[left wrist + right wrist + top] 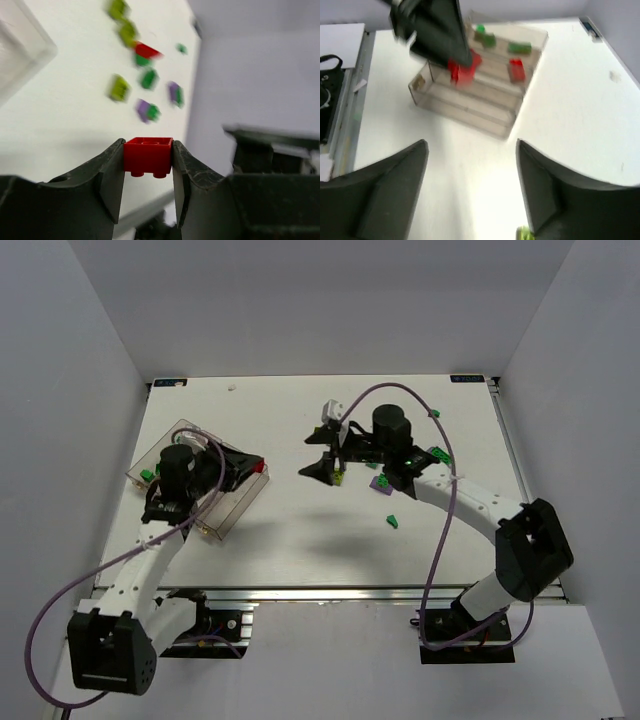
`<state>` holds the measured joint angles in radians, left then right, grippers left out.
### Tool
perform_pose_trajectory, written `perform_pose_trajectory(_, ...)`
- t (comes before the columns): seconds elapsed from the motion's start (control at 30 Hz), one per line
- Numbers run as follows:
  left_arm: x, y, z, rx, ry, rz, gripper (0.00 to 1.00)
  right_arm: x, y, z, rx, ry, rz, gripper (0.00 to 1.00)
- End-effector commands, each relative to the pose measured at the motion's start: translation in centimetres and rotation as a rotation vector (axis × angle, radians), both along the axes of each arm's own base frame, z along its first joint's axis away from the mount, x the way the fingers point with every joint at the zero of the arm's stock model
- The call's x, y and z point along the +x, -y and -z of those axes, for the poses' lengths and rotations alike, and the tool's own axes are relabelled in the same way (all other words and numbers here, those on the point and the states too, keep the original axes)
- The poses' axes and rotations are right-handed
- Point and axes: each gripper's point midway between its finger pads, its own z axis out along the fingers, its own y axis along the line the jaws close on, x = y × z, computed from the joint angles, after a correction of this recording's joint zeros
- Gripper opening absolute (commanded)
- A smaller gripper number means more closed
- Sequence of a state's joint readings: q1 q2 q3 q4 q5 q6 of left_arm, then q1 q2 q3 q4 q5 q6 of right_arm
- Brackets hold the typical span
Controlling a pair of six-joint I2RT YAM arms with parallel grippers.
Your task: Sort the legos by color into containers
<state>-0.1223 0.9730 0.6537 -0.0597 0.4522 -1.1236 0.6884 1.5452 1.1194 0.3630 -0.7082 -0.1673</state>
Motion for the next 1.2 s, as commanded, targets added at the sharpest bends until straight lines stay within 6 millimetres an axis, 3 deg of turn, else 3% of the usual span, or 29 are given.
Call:
perform_pose_trajectory(0.0, 1.2, -5.9, 3.0, 0.294, -0.118, -0.134, 0.0, 0.1, 3.8, 0.8, -0.068, 0.043, 0.036, 0.72)
perform_pose_trajectory(0.07, 2.5, -7.9, 2.9, 0.374, -0.168, -0.178, 0.0, 0.7, 5.6, 1.4, -0.102, 0.025, 0.048, 0.38)
perform_pose_trajectory(0.1, 3.3, -11.0, 3.3, 0.45, -0.203, -0.269, 0.0, 0.3, 6.4, 1.9, -0.129, -0.012, 0.047, 0.0)
perform_pose_trajectory(0.13, 4.1, -12.1, 4.6, 0.495, -0.258, -0.283, 0.0, 0.8, 7.2, 2.0, -0.138, -0.026, 0.075, 0.0)
perform_pose_trajectory(0.2, 5.1, -15.2, 4.2, 0.619, -0.301, -0.358, 0.0, 0.6, 8.4, 1.8, -0.137, -0.03, 0.101, 0.0)
perform_pose_trajectory(0.33, 7.2, -18.9, 5.4, 0.77, -0.375, -0.432, 0.0, 0.8, 10.6, 1.3, -0.138, -0.01, 0.166, 0.0)
perform_pose_trajectory(0.47, 9.0, -20.8, 7.6, 0.861, -0.432, -0.43, 0.0, 1.0, 12.2, 0.7, -0.129, -0.03, 0.223, 0.09)
perform_pose_trajectory(0.7, 11.0, -22.7, 9.5, 0.935, -0.482, -0.432, 0.0, 1.7, 14.9, 1.4, -0.142, -0.076, 0.294, 0.19)
perform_pose_trajectory(0.77, 11.5, -23.0, 9.5, 0.949, -0.478, -0.432, 0.15, 2.0, 15.5, 1.6, -0.146, -0.087, 0.313, 0.27)
perform_pose_trajectory(0.83, 11.9, -23.3, 9.9, 0.958, -0.494, -0.427, 0.34, 2.5, 15.9, 1.9, -0.156, -0.098, 0.346, 0.55)
perform_pose_trajectory(0.87, 11.7, -23.4, 10.0, 0.968, -0.509, -0.421, 0.55, 3.1, 16.4, 2.2, -0.168, -0.097, 0.385, 0.89)
perform_pose_trajectory(0.93, 11.9, -23.4, 9.8, 0.968, -0.513, -0.417, 0.7, 3.8, 16.9, 2.3, -0.171, -0.104, 0.438, 0.89)
perform_pose_trajectory(0.97, 12.0, -23.3, 9.6, 0.965, -0.506, -0.411, 0.73, 4.7, 17.5, 2.6, -0.179, -0.109, 0.49, 0.89)
perform_pose_trajectory(1.13, 12.3, -20.9, 5.6, 0.861, -0.354, -0.378, 0.76, 8.4, 19.5, 2.9, -0.181, -0.203, 0.683, 0.89)
perform_pose_trajectory(1.17, 11.6, -20.3, 4.0, 0.837, -0.3, -0.376, 0.75, 8.9, 19.3, 4.0, -0.203, -0.244, 0.676, 0.89)
